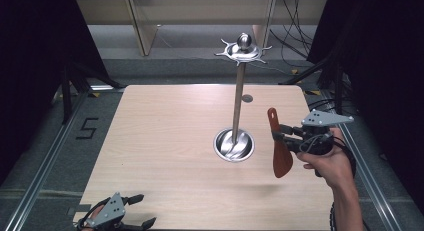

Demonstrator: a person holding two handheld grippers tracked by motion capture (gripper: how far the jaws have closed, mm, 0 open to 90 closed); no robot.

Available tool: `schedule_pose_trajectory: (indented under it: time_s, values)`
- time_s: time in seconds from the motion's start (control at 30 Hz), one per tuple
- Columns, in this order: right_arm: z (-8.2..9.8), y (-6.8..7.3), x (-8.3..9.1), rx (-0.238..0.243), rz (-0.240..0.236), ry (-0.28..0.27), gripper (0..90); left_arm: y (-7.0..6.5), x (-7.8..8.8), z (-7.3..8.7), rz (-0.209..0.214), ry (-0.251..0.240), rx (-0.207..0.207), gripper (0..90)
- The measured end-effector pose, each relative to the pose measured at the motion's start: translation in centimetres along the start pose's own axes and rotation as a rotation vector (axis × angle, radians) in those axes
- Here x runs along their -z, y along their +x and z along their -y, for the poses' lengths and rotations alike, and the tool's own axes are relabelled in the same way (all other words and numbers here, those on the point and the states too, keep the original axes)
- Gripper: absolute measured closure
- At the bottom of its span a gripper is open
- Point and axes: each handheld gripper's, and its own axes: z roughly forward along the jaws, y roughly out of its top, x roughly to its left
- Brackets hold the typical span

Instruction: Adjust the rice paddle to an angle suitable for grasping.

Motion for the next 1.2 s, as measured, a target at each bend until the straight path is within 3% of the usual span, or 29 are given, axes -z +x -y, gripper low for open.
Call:
schedule_pose_trajectory:
  time_s: [0.1,0.13,0.2,0.23,0.27,0.47,0.53,0.7,0.83,0.87,0.9,1.0,1.03,1.1,1.13,1.2]
  values:
    - [-0.4,0.1,0.2,-0.008,0.006,-0.011,67.1,-0.2,0.0,0.1,-0.002,0.002,0.032,19.1]
    - [-0.6,0.0,0.1,0.017,0.008,-0.029,67.1,-0.3,-0.1,0.1,0.000,-0.006,0.042,19.1]
    - [-1.0,0.1,0.4,-0.001,-0.002,-0.024,67.1,-0.3,-0.1,0.1,0.002,-0.005,0.039,19.1]
    - [-1.1,0.1,0.3,0.004,0.005,-0.049,67.1,-0.1,-0.1,0.1,0.006,-0.004,0.014,19.1]
    - [-1.2,0.2,0.5,-0.004,-0.004,-0.037,67.1,-0.2,0.0,0.1,0.007,0.017,0.030,19.2]
    - [-2.2,0.3,1.1,0.001,-0.010,-0.064,67.1,-0.3,-0.1,0.1,0.001,-0.005,0.043,19.2]
    - [-2.6,0.1,1.4,0.023,-0.002,-0.063,67.1,-0.1,-0.1,0.1,0.004,-0.005,0.015,19.2]
    - [-3.5,0.2,2.0,0.024,0.003,-0.084,67.1,-0.3,-0.2,0.1,0.004,-0.004,0.037,19.2]
    - [-4.2,0.2,2.3,0.043,0.001,-0.098,67.1,-0.3,-0.2,0.1,0.002,-0.006,0.033,19.1]
    - [-4.4,0.4,2.3,0.021,-0.001,-0.103,67.2,-0.3,-0.2,0.1,0.001,-0.007,0.034,19.1]
    - [-4.6,0.1,2.4,0.051,-0.001,-0.111,67.1,-0.2,-0.2,0.1,0.008,0.002,0.036,19.1]
    - [-5.1,0.4,2.6,0.042,0.007,-0.115,67.1,-0.3,-0.1,0.1,0.008,0.002,0.035,19.1]
    - [-5.3,0.3,2.6,0.047,-0.003,-0.114,67.1,-0.1,0.0,0.1,0.008,0.027,0.022,19.2]
    - [-5.7,0.4,2.7,0.048,0.010,-0.132,67.1,-0.3,-0.2,0.1,0.008,-0.002,0.040,19.1]
    - [-5.8,0.4,2.7,0.042,-0.008,-0.131,67.1,-0.1,0.0,0.1,0.003,0.023,0.019,19.1]
    - [-6.2,0.4,2.8,0.042,-0.006,-0.131,67.1,-0.3,-0.1,0.1,0.009,0.003,0.035,19.1]
